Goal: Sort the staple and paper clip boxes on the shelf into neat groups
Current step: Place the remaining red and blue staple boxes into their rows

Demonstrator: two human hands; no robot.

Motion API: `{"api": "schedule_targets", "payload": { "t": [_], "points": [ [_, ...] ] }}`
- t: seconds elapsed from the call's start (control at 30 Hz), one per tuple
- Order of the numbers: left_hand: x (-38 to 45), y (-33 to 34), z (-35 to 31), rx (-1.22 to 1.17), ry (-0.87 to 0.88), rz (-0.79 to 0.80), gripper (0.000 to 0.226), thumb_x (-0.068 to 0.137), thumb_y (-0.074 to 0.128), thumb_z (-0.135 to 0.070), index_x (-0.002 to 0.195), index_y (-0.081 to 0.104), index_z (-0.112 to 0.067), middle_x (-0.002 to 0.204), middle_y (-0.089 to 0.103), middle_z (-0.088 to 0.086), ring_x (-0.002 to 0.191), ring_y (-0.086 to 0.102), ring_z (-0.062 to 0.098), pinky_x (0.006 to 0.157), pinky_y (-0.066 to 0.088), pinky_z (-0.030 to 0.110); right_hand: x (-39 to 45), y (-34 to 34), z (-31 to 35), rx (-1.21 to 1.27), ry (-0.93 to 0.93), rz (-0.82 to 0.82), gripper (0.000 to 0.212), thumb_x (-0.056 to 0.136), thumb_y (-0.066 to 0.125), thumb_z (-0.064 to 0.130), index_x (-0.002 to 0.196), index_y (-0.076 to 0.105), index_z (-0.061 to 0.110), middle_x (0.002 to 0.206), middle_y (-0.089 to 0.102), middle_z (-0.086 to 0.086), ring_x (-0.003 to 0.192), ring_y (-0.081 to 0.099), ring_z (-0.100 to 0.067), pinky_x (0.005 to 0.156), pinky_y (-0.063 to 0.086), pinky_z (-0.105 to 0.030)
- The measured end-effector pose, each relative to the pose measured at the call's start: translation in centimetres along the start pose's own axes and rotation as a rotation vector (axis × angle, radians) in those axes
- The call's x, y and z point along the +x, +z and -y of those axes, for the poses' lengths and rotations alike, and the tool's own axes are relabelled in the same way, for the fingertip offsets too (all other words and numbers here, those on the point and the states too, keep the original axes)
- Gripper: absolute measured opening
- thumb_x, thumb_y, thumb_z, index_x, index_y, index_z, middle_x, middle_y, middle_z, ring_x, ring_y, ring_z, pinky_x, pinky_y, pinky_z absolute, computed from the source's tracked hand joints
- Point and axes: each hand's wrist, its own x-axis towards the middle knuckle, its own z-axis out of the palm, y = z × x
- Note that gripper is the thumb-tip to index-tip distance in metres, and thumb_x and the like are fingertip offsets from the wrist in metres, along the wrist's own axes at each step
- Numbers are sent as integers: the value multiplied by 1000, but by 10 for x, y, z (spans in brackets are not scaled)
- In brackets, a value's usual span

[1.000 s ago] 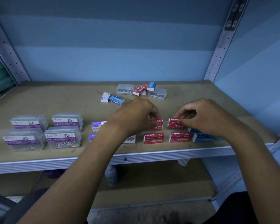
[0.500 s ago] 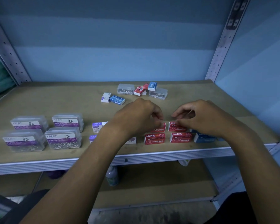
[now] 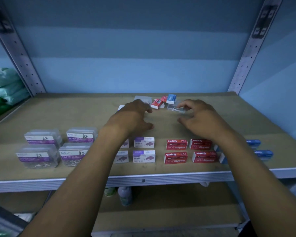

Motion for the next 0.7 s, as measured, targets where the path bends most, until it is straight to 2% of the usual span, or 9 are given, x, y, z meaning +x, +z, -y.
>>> {"api": "schedule_targets", "payload": {
  "t": [0.13,0.3,0.57,0.7],
  "points": [
    [14,3,15,-14,-65,45,61,83,71,-42,138,48,-29,147,40,-4,130,44,17,98,37,28,32,13,9,-67,21,-1,52,88,70,34,137,49,35,134,46,-2,112,52,-18,87,40,-27],
    [28,7,26,-4,-71,31,64,83,70,-44,140,45,-29,150,37,-2,133,41,21,107,39,37,54,18,7,-25,5,-16,65,91,69,29,148,38,30,144,38,-5,126,50,-22,90,37,-27],
    [45,14,42,18,-43,62,49,87,69,-29,134,54,-28,145,44,1,129,45,20,105,40,32,91,20,1,-143,-21,22,72,86,74,27,149,40,23,149,44,-7,135,45,-24,100,41,-33],
    [51,16,48,53,-30,49,44,89,63,-15,131,57,-29,143,46,2,130,43,21,103,37,32,99,25,-6,-163,-14,57,66,88,72,24,148,45,20,148,52,-6,133,49,-24,101,43,-34]
  ]
}}
